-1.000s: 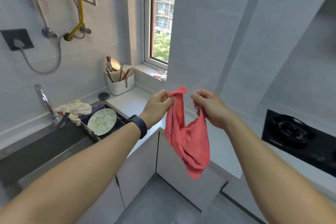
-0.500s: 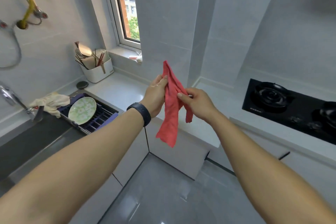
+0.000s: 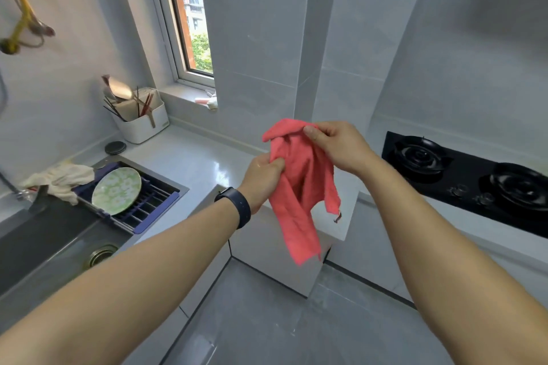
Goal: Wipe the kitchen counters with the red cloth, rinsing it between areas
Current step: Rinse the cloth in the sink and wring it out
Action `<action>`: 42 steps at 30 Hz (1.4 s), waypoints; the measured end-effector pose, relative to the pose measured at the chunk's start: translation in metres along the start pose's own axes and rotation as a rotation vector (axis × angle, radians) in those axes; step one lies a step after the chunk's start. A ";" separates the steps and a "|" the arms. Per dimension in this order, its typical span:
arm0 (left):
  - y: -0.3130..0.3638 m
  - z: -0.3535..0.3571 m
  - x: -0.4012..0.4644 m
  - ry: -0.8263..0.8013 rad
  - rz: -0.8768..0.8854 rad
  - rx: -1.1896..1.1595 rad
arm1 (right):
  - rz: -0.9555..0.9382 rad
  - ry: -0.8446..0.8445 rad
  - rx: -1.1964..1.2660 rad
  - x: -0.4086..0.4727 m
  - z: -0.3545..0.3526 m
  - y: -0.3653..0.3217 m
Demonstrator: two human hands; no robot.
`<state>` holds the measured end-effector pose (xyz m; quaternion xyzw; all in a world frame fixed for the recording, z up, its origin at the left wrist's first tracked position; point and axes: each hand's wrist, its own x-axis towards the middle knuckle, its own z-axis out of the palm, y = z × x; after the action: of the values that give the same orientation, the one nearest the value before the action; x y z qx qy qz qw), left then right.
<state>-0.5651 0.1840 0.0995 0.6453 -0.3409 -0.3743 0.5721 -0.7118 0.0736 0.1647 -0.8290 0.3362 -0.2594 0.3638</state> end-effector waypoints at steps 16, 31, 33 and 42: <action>0.044 -0.043 0.017 -0.400 -0.288 -0.511 | 0.726 -0.127 0.588 -0.034 0.060 0.047; 0.009 -0.098 0.053 -0.365 -0.513 -0.130 | 0.417 0.232 1.136 0.009 0.041 0.041; 0.009 -0.106 0.054 -0.280 -0.510 -0.097 | 0.350 0.299 1.084 0.014 0.034 0.041; 0.005 -0.128 0.069 -0.026 -0.158 -0.412 | 0.413 0.311 0.405 0.022 0.022 0.059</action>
<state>-0.4196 0.1859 0.1066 0.5347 -0.2131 -0.4881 0.6561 -0.7048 0.0368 0.1091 -0.6046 0.4904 -0.3650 0.5106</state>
